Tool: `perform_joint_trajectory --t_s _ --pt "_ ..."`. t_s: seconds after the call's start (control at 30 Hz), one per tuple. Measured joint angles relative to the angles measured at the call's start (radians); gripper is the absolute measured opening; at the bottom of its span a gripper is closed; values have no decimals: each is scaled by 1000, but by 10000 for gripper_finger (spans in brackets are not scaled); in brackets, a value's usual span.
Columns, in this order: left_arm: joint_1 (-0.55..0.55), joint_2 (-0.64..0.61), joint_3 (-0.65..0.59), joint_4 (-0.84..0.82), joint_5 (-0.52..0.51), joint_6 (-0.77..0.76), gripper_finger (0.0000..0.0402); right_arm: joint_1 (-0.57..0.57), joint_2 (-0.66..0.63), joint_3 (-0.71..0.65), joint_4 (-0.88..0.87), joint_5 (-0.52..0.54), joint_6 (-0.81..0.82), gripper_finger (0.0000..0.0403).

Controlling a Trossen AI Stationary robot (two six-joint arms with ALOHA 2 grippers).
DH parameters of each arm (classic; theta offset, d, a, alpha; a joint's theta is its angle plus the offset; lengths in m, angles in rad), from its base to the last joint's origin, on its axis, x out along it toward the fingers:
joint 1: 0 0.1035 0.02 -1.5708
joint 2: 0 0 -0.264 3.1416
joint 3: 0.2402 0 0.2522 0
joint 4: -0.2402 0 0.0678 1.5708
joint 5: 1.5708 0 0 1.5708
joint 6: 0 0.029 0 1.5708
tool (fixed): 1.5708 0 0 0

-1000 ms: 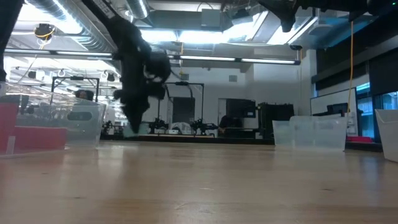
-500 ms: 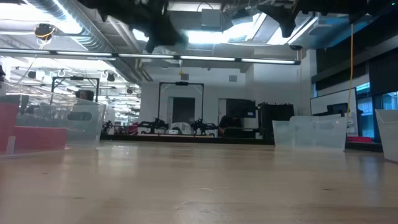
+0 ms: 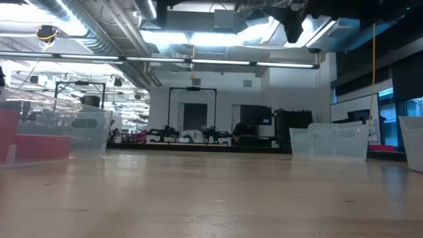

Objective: Sort & place blocks by color
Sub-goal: Put the top light blue block into the top transparent bin

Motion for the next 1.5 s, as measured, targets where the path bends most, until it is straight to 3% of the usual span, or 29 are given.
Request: perform_joint_trajectory --t_s 1.17,1.5 --pt "0 0 1 97 32 -26 44 69 56 1 52 56 33 318" --pt "-51 16 2 88 -33 -30 44 163 201 1 211 145 30 318"
